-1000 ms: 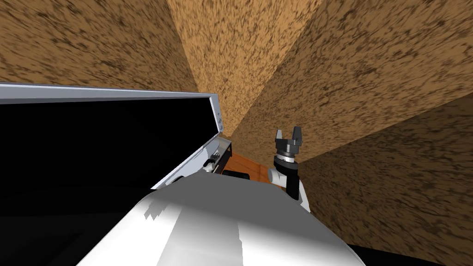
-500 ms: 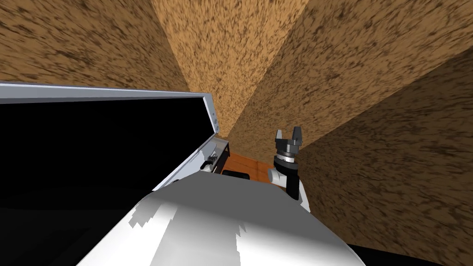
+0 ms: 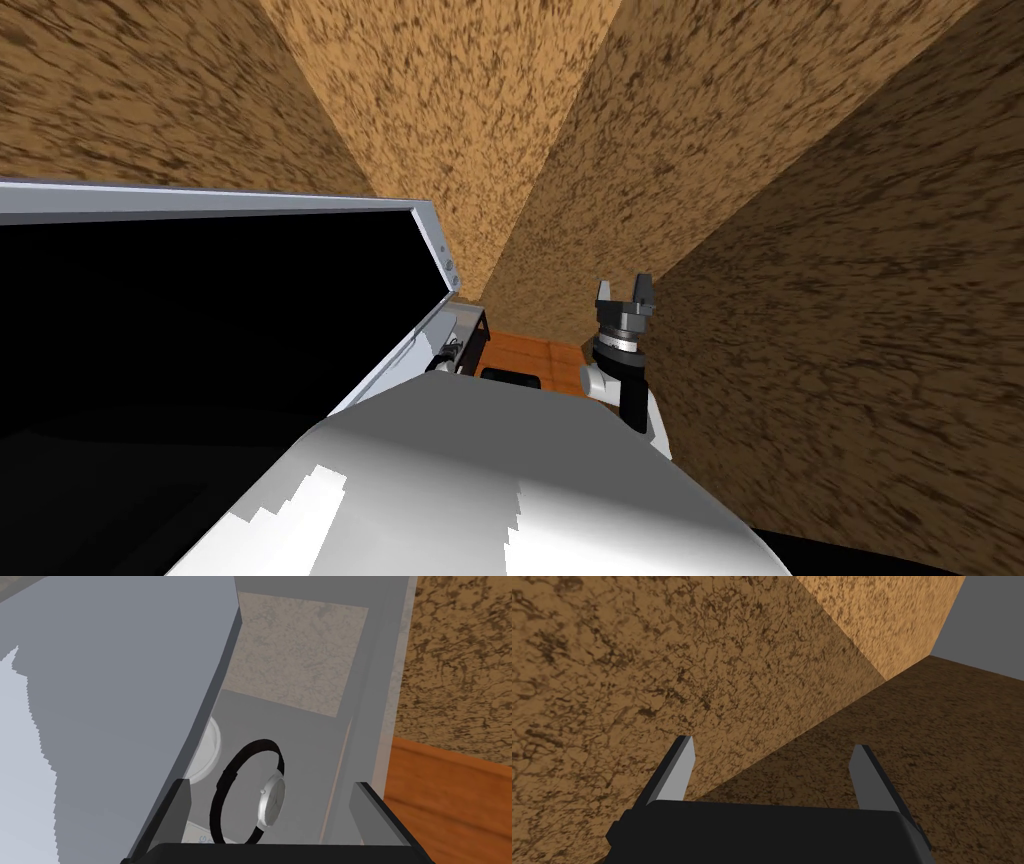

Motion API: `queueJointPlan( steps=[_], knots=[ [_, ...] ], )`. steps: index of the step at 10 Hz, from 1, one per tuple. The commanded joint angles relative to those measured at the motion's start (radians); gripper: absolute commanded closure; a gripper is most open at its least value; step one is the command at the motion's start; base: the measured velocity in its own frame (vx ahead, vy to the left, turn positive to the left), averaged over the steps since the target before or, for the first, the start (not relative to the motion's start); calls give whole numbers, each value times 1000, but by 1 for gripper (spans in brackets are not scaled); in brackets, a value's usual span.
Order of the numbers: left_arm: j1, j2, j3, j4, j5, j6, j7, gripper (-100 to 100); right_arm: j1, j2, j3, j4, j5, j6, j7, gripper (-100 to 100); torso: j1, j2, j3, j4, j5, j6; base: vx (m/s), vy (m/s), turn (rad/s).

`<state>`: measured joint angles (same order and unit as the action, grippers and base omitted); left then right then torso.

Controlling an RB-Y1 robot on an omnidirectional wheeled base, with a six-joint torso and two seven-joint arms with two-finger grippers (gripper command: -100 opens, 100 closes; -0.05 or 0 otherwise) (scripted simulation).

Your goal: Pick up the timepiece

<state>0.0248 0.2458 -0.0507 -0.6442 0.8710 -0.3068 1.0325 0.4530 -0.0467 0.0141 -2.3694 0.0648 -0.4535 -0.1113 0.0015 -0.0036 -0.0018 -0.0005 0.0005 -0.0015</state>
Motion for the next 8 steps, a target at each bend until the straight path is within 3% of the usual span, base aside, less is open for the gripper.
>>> queueJointPlan(
  steps=[1,2,3,5,7,8],
  knots=[
    [19,-6,28,-20,10,1,-15,-100,0,0,0,0,0,0,0,0,0,0,0,0,0,0,-21,12,-221],
    [44,-3,57,-28,28,-9,-16,-100,0,0,0,0,0,0,0,0,0,0,0,0,0,-1,-20,9,-352],
    [44,-3,57,-28,28,-9,-16,-100,0,0,0,0,0,0,0,0,0,0,0,0,0,0,-21,11,-160],
    [95,3,114,-43,64,-29,-18,-100,0,0,0,0,0,0,0,0,0,1,0,0,0,0,-34,1,-383],
    [95,3,114,-43,64,-29,-18,-100,0,0,0,0,0,0,0,0,1,1,0,0,0,-1,-21,8,-120],
    [121,6,143,-50,82,-39,-19,-100,0,0,0,0,0,0,0,0,1,-1,0,0,0,-1,-15,-3,-265]
  ],
)
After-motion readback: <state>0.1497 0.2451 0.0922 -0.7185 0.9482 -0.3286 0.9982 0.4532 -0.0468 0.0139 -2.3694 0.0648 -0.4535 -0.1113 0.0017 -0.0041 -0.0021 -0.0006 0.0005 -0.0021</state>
